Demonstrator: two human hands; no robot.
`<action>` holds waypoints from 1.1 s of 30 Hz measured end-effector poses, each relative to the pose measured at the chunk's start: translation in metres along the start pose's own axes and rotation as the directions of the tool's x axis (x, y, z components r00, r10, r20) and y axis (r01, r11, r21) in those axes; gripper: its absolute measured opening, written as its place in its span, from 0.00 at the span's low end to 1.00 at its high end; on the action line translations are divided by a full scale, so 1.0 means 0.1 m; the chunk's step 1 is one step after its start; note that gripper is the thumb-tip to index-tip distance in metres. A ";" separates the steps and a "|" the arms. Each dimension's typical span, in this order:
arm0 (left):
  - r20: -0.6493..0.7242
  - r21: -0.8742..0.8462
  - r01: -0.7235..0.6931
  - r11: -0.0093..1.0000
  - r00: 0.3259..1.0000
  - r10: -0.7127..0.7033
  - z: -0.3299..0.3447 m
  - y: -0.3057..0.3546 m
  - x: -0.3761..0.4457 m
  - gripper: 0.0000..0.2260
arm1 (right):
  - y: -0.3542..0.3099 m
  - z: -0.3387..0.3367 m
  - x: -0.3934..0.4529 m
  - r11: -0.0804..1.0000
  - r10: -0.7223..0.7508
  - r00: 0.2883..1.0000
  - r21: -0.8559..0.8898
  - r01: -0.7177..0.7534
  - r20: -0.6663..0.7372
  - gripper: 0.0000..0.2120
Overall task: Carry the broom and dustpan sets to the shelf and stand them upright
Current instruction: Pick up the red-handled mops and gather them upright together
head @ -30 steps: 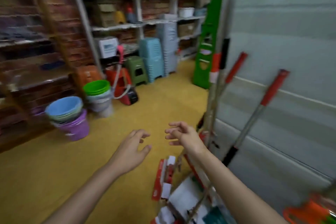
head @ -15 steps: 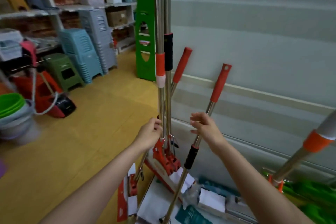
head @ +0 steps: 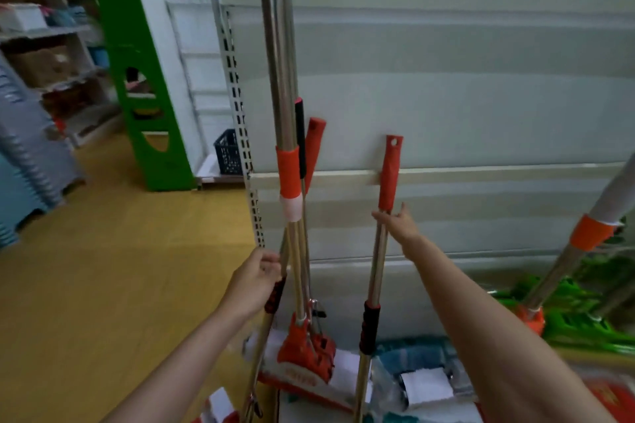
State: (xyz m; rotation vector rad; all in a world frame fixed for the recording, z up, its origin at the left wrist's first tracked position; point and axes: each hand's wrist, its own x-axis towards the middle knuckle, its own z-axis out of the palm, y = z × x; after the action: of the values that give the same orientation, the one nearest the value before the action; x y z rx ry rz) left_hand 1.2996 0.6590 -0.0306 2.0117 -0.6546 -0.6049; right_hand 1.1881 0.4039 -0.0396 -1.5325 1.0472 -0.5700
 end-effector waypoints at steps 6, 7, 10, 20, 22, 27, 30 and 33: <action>0.047 -0.044 0.010 0.999 0.999 -0.008 -0.11 -0.17 0.29 0.05 | 0.03 0.21 -0.52 0.996 -0.083 0.981 0.016 0.087 -0.177 0.05; 0.045 -0.057 0.016 0.998 0.999 -0.014 -0.09 -0.18 0.34 0.04 | 0.03 0.23 -0.66 0.993 -0.113 0.978 0.012 0.117 -0.174 0.03; 0.076 -0.066 0.040 0.997 0.996 -0.035 0.13 -0.20 0.42 0.05 | 0.02 0.15 -1.06 0.984 -0.164 0.971 -0.093 0.150 -0.175 0.04; -0.102 -0.163 0.022 0.986 0.994 -0.039 0.21 0.13 0.70 0.10 | 0.00 0.04 -1.88 0.968 -0.214 0.975 -0.147 0.202 -0.067 0.08; -0.051 -0.086 0.035 0.996 0.998 -0.039 0.12 0.25 0.89 0.15 | 0.01 -0.02 -1.97 0.967 -0.201 0.979 -0.167 0.194 -0.030 0.05; 0.137 -0.187 0.012 0.982 0.990 0.014 0.04 0.57 0.97 0.15 | 0.01 -0.09 -2.16 0.964 -0.175 0.984 -0.198 0.178 0.031 0.04; 0.217 -0.313 -0.041 0.949 0.970 0.113 0.05 0.60 0.97 0.14 | 0.01 -0.06 -2.20 0.971 -0.169 0.985 -0.166 0.173 0.038 0.03; 0.206 -0.426 -0.066 0.902 0.964 0.167 0.08 0.53 1.08 0.20 | 0.02 -0.05 -2.21 0.973 -0.162 0.986 -0.159 0.164 0.026 0.04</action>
State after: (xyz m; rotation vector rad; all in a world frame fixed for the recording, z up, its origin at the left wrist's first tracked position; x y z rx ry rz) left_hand 1.3626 0.5595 -0.0055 1.5031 -0.7151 -0.8446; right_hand 1.0759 0.5903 0.0009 -1.7740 0.9820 -0.5993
